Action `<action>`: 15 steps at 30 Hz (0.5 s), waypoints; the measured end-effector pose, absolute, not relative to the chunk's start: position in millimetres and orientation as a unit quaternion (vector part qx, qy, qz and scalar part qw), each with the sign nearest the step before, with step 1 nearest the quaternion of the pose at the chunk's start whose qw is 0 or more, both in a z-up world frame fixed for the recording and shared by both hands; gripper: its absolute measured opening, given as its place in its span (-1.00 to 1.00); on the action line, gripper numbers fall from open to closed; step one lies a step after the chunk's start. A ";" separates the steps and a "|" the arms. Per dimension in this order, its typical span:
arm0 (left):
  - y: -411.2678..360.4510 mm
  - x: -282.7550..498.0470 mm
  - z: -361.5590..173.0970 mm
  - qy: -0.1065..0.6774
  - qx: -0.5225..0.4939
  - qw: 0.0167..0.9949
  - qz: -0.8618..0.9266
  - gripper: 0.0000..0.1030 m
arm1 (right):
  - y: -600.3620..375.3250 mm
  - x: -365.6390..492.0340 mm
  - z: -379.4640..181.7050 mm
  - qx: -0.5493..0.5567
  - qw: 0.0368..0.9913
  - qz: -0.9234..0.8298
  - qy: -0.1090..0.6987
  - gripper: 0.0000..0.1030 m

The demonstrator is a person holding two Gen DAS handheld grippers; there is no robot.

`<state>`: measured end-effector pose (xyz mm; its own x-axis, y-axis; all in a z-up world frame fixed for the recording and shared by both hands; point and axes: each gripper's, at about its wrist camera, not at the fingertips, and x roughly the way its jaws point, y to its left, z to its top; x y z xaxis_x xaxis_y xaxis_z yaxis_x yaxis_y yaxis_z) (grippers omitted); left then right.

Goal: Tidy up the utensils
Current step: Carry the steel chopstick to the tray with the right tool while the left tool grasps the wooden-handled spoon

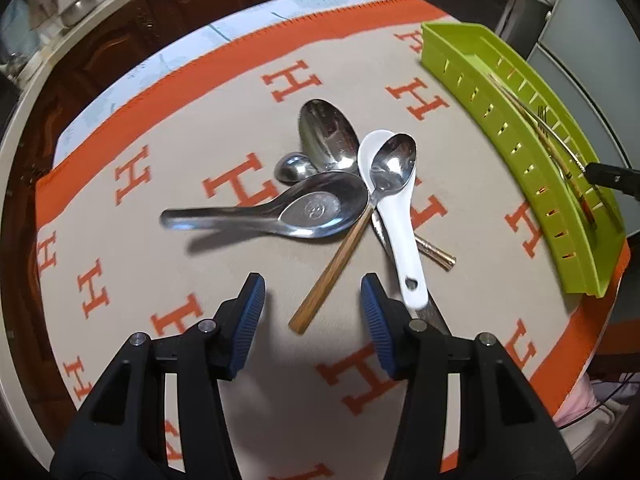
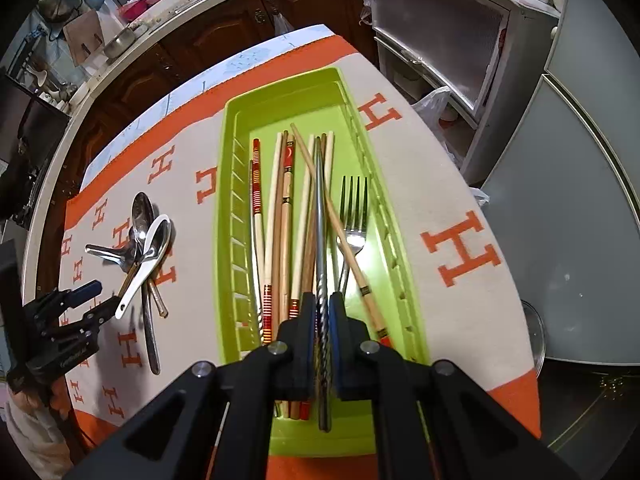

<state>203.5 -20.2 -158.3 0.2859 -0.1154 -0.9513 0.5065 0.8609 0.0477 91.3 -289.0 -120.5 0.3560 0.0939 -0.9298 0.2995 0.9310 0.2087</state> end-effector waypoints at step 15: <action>-45.3 219.1 -170.8 0.584 0.172 0.764 -0.212 -0.86 | -285.8 70.7 -102.2 0.171 0.822 -0.037 0.542 -0.87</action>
